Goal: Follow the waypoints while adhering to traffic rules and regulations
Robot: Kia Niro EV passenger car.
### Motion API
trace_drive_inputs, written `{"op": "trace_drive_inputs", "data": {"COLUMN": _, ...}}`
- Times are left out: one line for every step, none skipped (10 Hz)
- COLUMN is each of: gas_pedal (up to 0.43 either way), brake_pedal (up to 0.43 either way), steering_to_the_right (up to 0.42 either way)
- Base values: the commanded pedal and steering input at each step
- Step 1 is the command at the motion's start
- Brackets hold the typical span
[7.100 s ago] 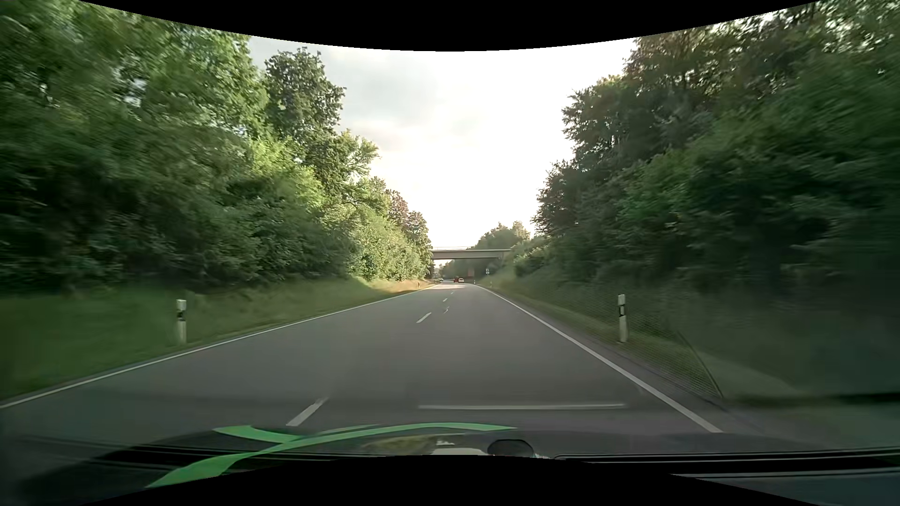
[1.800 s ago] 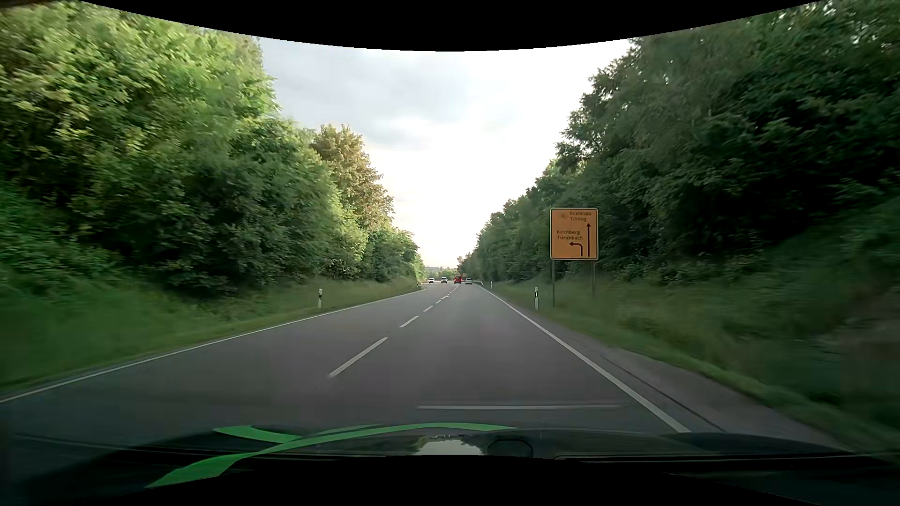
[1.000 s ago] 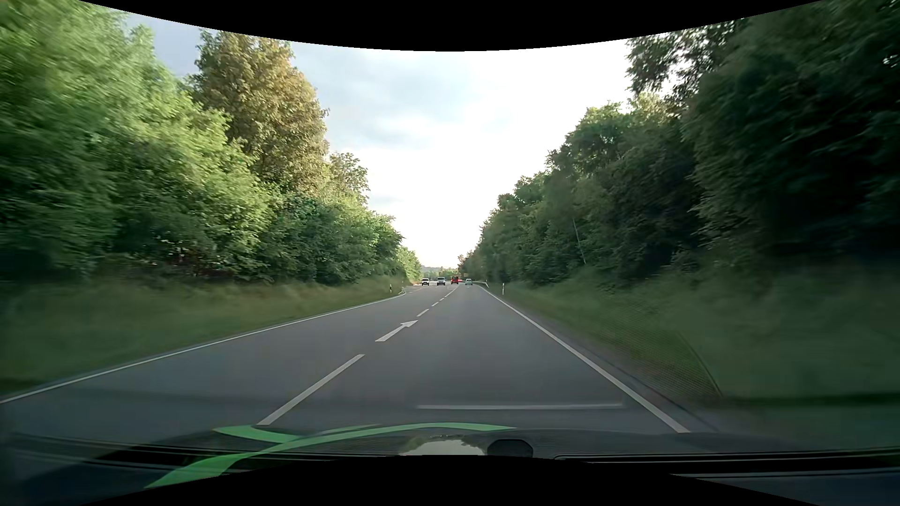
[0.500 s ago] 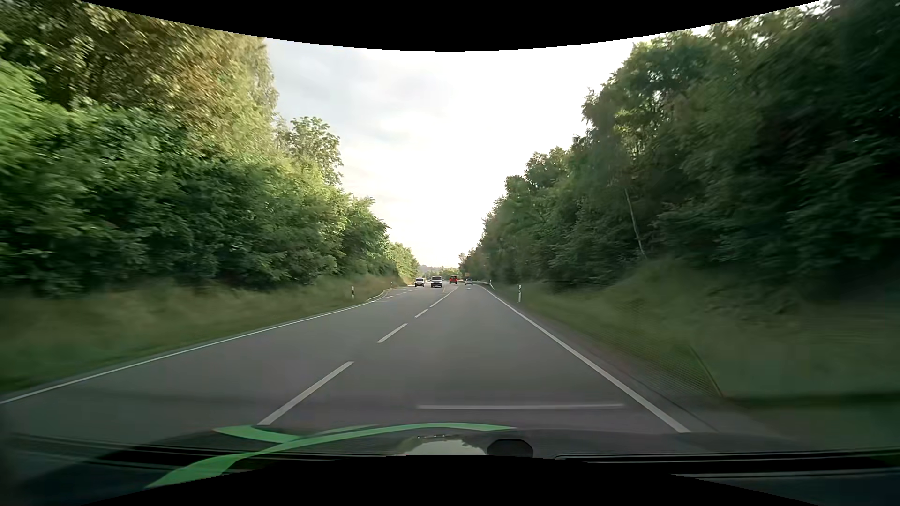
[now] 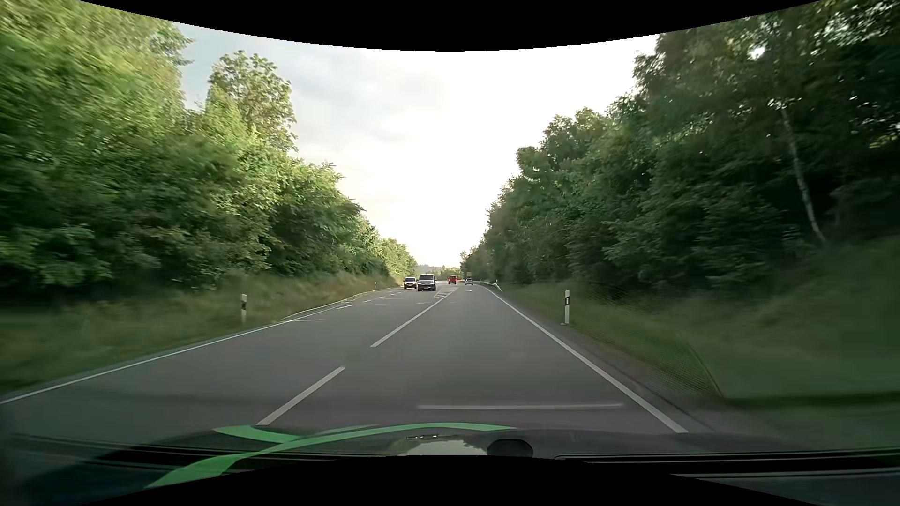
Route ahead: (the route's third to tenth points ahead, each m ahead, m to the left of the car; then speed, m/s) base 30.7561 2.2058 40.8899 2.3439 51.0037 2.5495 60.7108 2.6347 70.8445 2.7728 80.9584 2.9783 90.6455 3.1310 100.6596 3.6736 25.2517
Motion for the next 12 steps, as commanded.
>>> {"op": "trace_drive_inputs", "data": {"gas_pedal": 0.189, "brake_pedal": 0.000, "steering_to_the_right": -0.003}}
{"op": "trace_drive_inputs", "data": {"gas_pedal": 0.189, "brake_pedal": 0.000, "steering_to_the_right": -0.004}}
{"op": "trace_drive_inputs", "data": {"gas_pedal": 0.189, "brake_pedal": 0.000, "steering_to_the_right": -0.004}}
{"op": "trace_drive_inputs", "data": {"gas_pedal": 0.189, "brake_pedal": 0.000, "steering_to_the_right": -0.004}}
{"op": "trace_drive_inputs", "data": {"gas_pedal": 0.189, "brake_pedal": 0.000, "steering_to_the_right": -0.004}}
{"op": "trace_drive_inputs", "data": {"gas_pedal": 0.189, "brake_pedal": 0.000, "steering_to_the_right": -0.004}}
{"op": "trace_drive_inputs", "data": {"gas_pedal": 0.189, "brake_pedal": 0.000, "steering_to_the_right": -0.004}}
{"op": "trace_drive_inputs", "data": {"gas_pedal": 0.189, "brake_pedal": 0.000, "steering_to_the_right": -0.004}}
{"op": "trace_drive_inputs", "data": {"gas_pedal": 0.189, "brake_pedal": 0.000, "steering_to_the_right": -0.004}}
{"op": "trace_drive_inputs", "data": {"gas_pedal": 0.189, "brake_pedal": 0.000, "steering_to_the_right": -0.004}}
{"op": "trace_drive_inputs", "data": {"gas_pedal": 0.189, "brake_pedal": 0.000, "steering_to_the_right": -0.004}}
{"op": "trace_drive_inputs", "data": {"gas_pedal": 0.189, "brake_pedal": 0.000, "steering_to_the_right": -0.004}}
